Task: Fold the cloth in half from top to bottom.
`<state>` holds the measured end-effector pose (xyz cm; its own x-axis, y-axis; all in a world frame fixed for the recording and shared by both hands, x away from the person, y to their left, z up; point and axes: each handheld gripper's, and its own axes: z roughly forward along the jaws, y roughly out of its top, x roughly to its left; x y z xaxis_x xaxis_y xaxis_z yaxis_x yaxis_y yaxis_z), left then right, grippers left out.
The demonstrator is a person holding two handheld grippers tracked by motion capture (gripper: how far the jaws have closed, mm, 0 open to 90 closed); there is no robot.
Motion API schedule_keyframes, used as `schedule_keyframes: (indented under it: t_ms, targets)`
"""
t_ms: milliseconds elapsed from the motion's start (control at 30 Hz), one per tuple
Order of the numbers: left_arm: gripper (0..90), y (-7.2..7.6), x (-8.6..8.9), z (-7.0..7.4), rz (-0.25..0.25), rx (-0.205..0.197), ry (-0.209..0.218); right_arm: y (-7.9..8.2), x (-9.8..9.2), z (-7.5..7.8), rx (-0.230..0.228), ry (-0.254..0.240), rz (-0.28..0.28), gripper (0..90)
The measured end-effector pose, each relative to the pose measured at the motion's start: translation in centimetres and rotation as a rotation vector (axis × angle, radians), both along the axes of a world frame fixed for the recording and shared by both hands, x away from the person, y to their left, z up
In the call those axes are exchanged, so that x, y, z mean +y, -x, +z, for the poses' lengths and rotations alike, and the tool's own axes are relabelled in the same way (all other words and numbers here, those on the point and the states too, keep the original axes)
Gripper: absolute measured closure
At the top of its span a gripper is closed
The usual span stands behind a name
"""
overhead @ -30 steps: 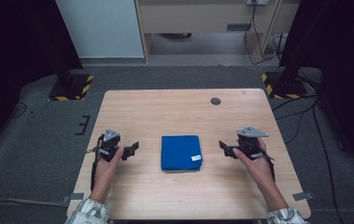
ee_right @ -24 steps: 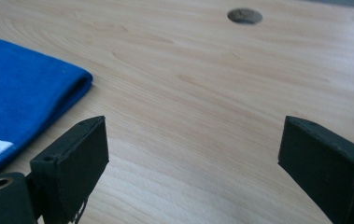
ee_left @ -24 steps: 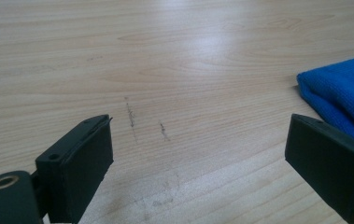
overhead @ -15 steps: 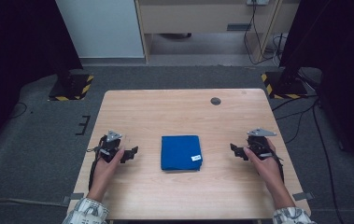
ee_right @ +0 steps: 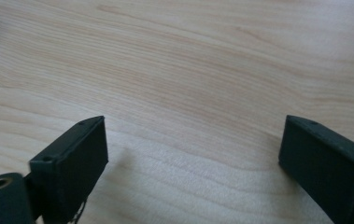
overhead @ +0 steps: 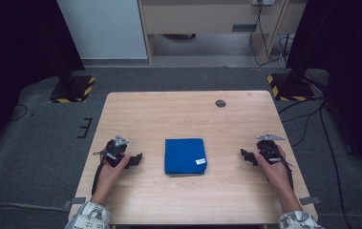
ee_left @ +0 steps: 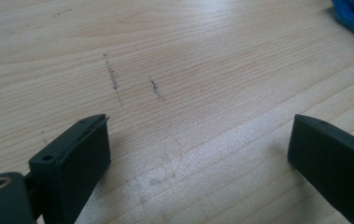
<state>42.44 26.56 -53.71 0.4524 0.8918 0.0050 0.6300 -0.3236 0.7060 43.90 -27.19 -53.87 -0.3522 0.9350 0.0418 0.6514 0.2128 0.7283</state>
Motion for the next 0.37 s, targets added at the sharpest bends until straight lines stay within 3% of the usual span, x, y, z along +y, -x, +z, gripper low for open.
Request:
schedule_keyframes:
  t_ms: [100,367]
  targets:
    - [3.2,-0.01,-0.01,-0.01,0.0,0.001,0.0,0.03,0.57,-0.05,0.005,0.046,0.01,5.8]
    - [3.1,-0.01,-0.01,0.0,-0.001,0.001,-0.001,0.25,0.92,-0.04,0.007,0.046,0.032,5.8]
